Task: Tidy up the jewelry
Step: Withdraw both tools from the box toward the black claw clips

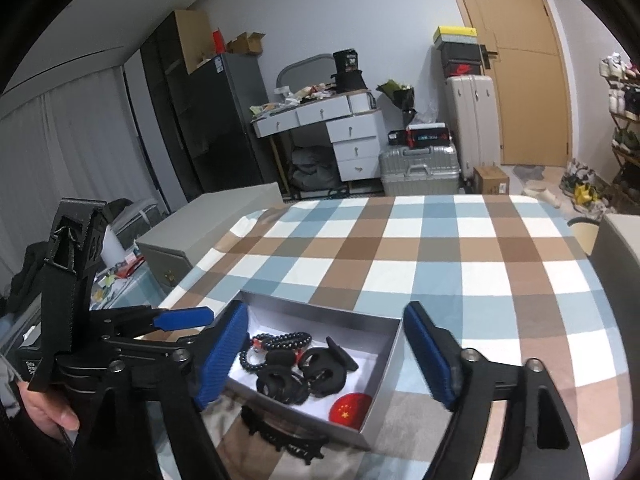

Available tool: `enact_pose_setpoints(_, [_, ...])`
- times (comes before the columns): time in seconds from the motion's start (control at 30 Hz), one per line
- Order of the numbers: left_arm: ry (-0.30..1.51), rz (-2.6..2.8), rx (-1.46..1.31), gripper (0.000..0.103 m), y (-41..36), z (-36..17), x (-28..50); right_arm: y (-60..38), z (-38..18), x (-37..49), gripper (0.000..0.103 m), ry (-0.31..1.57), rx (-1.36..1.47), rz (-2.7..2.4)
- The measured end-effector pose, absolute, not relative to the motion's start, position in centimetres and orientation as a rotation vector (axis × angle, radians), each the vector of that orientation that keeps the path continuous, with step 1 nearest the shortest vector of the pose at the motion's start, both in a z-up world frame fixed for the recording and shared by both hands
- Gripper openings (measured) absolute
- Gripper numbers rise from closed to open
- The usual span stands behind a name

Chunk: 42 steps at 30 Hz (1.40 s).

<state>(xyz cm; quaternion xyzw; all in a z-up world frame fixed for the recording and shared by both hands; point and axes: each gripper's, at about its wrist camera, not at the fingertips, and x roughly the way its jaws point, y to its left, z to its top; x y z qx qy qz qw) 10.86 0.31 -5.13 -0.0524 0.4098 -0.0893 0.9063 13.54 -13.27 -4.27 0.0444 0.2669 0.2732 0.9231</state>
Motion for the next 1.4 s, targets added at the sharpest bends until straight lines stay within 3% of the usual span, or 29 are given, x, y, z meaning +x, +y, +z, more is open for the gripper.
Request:
enact_pose_setpoints(0.23, [0.819,-0.175,-0.1,0.06,0.1,-4.1,9.0,-14.1,-3.2,11.4,0.093,0.515,0.091,0.535])
enact_pose_setpoints(0.33, [0.812,-0.169,-0.098,0.074,-0.1,-3.8,8.1,-14.6,-3.0,10.3,0.097,0.506,0.095,0.515])
enact_pose_setpoints(0.57, [0.812,-0.185,-0.11,0.076,-0.4,-4.0,6.0,-15.6,-3.4,7.6,0.103,0.52,0.09,0.489])
enact_pose_setpoints(0.63, [0.822,-0.197,-0.12,0.083,-0.5,-4.2,5.4,-15.9,-3.7,7.0,0.103,0.527,0.081,0.486])
enact_pose_setpoints(1.4, [1.068,-0.238,0.065,0.083,-7.6,-10.3,1.8,-19.4,-7.8,2.7,0.103,0.679,0.046,0.372])
